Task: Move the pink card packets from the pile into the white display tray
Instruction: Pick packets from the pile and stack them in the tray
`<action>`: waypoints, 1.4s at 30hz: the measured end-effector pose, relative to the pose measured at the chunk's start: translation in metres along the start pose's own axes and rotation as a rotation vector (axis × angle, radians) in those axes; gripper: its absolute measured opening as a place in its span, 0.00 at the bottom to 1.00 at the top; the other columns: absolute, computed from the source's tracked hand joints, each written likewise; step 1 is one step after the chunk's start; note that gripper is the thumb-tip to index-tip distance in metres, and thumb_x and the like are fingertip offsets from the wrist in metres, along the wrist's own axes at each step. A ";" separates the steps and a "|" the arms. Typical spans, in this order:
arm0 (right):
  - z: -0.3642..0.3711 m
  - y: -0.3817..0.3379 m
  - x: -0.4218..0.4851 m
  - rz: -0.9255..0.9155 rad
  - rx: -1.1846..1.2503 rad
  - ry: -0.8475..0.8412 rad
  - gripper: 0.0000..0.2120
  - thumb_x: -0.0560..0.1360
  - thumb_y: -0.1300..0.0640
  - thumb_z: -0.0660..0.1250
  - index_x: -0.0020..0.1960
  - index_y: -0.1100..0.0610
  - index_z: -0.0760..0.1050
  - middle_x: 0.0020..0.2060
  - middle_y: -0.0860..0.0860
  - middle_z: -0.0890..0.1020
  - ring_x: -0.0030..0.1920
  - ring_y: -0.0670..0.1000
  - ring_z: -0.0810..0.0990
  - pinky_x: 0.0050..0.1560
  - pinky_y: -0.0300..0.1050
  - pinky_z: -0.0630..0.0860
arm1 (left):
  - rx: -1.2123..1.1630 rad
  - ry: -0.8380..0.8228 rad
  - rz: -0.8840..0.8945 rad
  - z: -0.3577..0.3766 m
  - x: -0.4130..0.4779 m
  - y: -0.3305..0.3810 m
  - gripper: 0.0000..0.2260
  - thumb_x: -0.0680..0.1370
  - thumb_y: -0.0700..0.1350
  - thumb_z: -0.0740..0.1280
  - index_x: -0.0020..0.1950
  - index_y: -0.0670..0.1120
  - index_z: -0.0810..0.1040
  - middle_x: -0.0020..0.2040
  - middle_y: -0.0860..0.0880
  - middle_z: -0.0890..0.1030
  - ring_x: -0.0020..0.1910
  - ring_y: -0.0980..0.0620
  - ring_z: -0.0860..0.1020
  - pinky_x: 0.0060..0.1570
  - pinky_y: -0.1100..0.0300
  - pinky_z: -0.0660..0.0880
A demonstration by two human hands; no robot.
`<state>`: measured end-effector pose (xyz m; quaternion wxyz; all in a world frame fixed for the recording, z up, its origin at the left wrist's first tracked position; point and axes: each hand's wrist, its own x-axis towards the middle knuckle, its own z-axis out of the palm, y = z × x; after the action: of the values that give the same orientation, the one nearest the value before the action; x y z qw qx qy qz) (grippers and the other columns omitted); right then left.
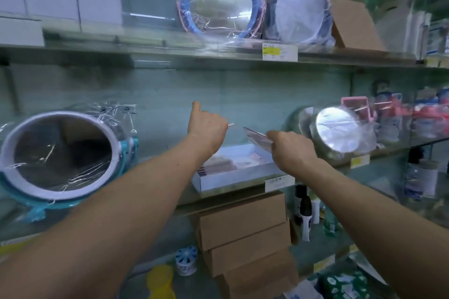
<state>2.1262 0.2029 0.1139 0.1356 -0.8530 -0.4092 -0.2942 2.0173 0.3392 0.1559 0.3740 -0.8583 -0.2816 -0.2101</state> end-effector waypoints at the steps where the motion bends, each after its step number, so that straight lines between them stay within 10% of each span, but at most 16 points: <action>1: 0.007 0.005 0.007 -0.019 0.007 0.003 0.11 0.76 0.65 0.56 0.55 0.56 0.71 0.47 0.55 0.81 0.39 0.57 0.74 0.37 0.44 0.66 | -0.015 -0.023 -0.029 0.006 0.008 0.003 0.13 0.77 0.37 0.58 0.33 0.48 0.63 0.35 0.50 0.72 0.41 0.48 0.72 0.65 0.51 0.58; 9: 0.046 0.040 0.082 -0.155 0.199 -0.003 0.06 0.75 0.66 0.58 0.43 0.56 0.67 0.40 0.54 0.77 0.39 0.58 0.72 0.36 0.44 0.64 | -0.384 -0.149 -0.417 0.030 0.053 0.013 0.12 0.80 0.49 0.57 0.49 0.46 0.78 0.54 0.44 0.81 0.55 0.44 0.78 0.55 0.54 0.67; 16: 0.083 0.039 0.113 -0.177 0.602 -0.018 0.11 0.76 0.60 0.56 0.52 0.56 0.76 0.45 0.57 0.79 0.45 0.61 0.74 0.39 0.44 0.66 | -1.020 -0.190 -0.840 0.051 0.049 0.023 0.12 0.78 0.42 0.62 0.51 0.35 0.80 0.51 0.37 0.81 0.50 0.40 0.80 0.43 0.56 0.74; 22: 0.105 0.017 0.126 -0.193 0.838 -0.125 0.09 0.76 0.59 0.57 0.47 0.58 0.76 0.39 0.56 0.78 0.43 0.60 0.76 0.40 0.49 0.74 | -1.433 -0.154 -1.012 0.061 0.050 0.035 0.07 0.79 0.36 0.61 0.43 0.43 0.74 0.46 0.41 0.78 0.31 0.51 0.76 0.20 0.62 0.74; 26: 0.123 0.013 0.126 -0.240 0.947 -0.181 0.10 0.77 0.61 0.58 0.48 0.59 0.78 0.38 0.57 0.79 0.38 0.55 0.73 0.38 0.47 0.71 | -1.576 -0.112 -1.065 0.078 0.047 0.043 0.21 0.79 0.35 0.60 0.72 0.45 0.65 0.58 0.41 0.78 0.38 0.48 0.77 0.33 0.57 0.78; 32: 0.123 0.014 0.118 -0.233 1.019 -0.113 0.20 0.75 0.70 0.57 0.56 0.54 0.82 0.37 0.52 0.78 0.29 0.46 0.71 0.30 0.33 0.67 | -1.716 -0.097 -1.054 0.090 0.042 0.038 0.21 0.79 0.34 0.59 0.71 0.48 0.67 0.55 0.41 0.79 0.43 0.44 0.78 0.52 0.44 0.77; 37: 0.126 0.010 0.118 -0.325 0.877 -0.038 0.20 0.72 0.72 0.61 0.59 0.58 0.81 0.59 0.58 0.79 0.60 0.57 0.76 0.58 0.38 0.65 | -1.875 -0.107 -1.056 0.086 0.042 0.041 0.08 0.80 0.38 0.58 0.50 0.43 0.77 0.43 0.41 0.79 0.41 0.44 0.78 0.54 0.38 0.75; 42: 0.122 0.003 0.110 -0.445 0.928 -0.141 0.28 0.70 0.75 0.59 0.67 0.59 0.73 0.68 0.56 0.67 0.68 0.53 0.66 0.61 0.28 0.57 | -1.891 -0.105 -0.983 0.088 0.038 0.041 0.06 0.79 0.36 0.63 0.53 0.44 0.76 0.40 0.44 0.79 0.34 0.49 0.78 0.35 0.55 0.79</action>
<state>2.2301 0.3271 0.0853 0.4061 -0.6132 -0.6761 -0.0451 2.0857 0.3953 0.1010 -0.5826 -0.6001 -0.3352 -0.4337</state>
